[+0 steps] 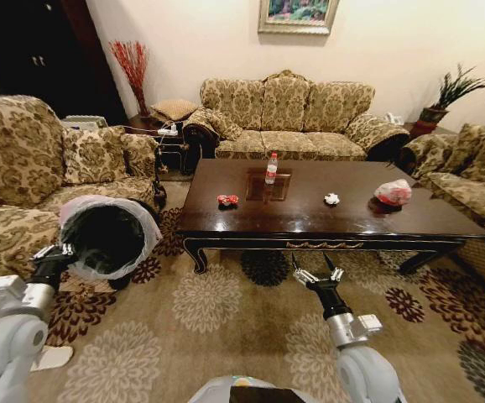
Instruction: Move to the front of the table and place the trash on the table into the trash bin.
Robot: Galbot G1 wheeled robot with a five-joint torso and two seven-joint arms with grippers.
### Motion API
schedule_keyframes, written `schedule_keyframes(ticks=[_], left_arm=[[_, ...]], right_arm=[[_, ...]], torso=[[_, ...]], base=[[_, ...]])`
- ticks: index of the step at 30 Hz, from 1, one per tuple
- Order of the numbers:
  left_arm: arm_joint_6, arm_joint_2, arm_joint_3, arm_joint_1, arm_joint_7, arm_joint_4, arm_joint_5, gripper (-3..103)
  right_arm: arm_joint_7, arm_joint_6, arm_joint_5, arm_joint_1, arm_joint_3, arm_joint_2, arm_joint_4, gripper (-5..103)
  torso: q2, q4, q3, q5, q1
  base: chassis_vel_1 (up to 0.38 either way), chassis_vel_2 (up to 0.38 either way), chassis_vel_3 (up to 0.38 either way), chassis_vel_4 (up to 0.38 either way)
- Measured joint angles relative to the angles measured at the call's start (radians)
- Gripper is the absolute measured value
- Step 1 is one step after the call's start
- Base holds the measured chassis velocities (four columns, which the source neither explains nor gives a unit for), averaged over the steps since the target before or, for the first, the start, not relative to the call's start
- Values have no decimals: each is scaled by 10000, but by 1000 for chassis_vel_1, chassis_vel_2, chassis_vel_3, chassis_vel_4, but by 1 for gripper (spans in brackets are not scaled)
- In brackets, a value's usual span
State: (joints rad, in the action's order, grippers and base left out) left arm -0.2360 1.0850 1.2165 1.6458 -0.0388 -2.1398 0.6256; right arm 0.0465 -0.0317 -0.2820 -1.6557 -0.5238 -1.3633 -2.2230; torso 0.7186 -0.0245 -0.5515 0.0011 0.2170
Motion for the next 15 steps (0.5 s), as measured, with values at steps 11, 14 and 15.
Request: schedule_keyframes(ticks=[11,14,15], left_arm=[[1,0,0,1,-3,0,1,0],[2,0,0,0,-2,-1,2,0],[1,0,0,0,-3,-1,2,0]], right_arm=[[0,-8,-6,-3,4,-3,2,100],[0,-8,-6,-2,3,-4,2,100],[0,-8,-6,-2,3,-4,2,100]], torso=[[0,-3,1,-12,0],[0,-2,0,-7,0],[-1,-1,0,-8,0]], base=[[-5,-2,3,0],[0,0,0,0],[0,0,0,0]])
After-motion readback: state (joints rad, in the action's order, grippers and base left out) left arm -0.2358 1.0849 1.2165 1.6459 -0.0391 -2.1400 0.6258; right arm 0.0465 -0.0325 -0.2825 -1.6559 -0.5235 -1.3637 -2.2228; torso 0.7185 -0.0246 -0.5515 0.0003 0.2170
